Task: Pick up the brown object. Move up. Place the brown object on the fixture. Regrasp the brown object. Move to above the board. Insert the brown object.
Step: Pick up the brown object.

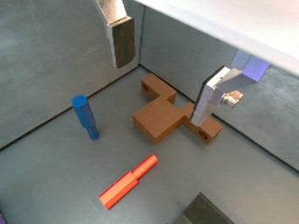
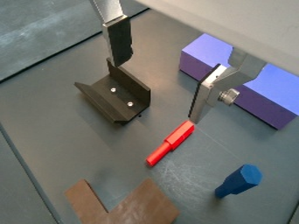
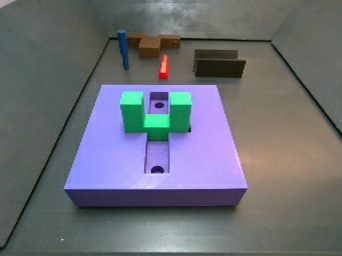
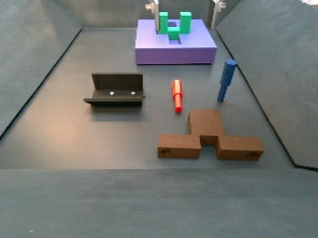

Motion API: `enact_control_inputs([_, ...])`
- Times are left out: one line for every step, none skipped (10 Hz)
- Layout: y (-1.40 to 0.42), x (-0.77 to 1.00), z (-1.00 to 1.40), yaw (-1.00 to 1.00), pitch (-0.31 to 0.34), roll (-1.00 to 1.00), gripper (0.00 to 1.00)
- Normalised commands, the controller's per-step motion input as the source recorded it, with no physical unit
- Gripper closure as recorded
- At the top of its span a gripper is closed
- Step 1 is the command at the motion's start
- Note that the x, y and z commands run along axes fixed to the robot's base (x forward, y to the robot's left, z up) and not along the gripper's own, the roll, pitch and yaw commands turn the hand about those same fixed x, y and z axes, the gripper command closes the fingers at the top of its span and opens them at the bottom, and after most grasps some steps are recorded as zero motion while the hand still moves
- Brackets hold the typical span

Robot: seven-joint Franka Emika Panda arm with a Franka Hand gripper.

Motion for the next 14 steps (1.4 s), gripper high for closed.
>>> enact_control_inputs([0.51, 0.00, -0.54, -0.17, 0.024, 0.00, 0.00])
enact_control_inputs([0.31, 0.00, -0.63, -0.17, 0.000, 0.13, 0.00])
enact_control_inputs([0.35, 0.00, -0.80, -0.15, -0.010, 0.11, 0.00])
enact_control_inputs([0.32, 0.00, -0.90, -0.10, -0.043, 0.05, 0.00])
enact_control_inputs([0.28, -0.03, -0.95, -0.06, -0.064, 0.06, 0.00])
enact_control_inputs([0.34, -0.13, -0.93, -0.06, -0.073, 0.04, 0.00])
enact_control_inputs([0.32, -0.16, -0.88, -0.06, -0.080, 0.00, 0.00])
enact_control_inputs([0.28, -0.33, -0.73, -0.14, -0.081, -0.08, 0.00])
enact_control_inputs([0.16, -0.36, -0.57, -0.13, -0.076, -0.16, 0.00])
enact_control_inputs([0.04, -0.35, -0.49, -0.19, -0.079, -0.18, 0.00])
enact_control_inputs([0.09, -0.39, -0.46, -0.19, -0.073, -0.17, 0.00])
enact_control_inputs([0.08, -0.36, -0.45, -0.17, -0.080, -0.16, 0.00])
enact_control_inputs([0.06, -0.22, -0.46, -0.13, -0.080, -0.16, 0.00])
enact_control_inputs([0.03, -0.08, -0.41, -0.09, -0.074, -0.18, 0.00])
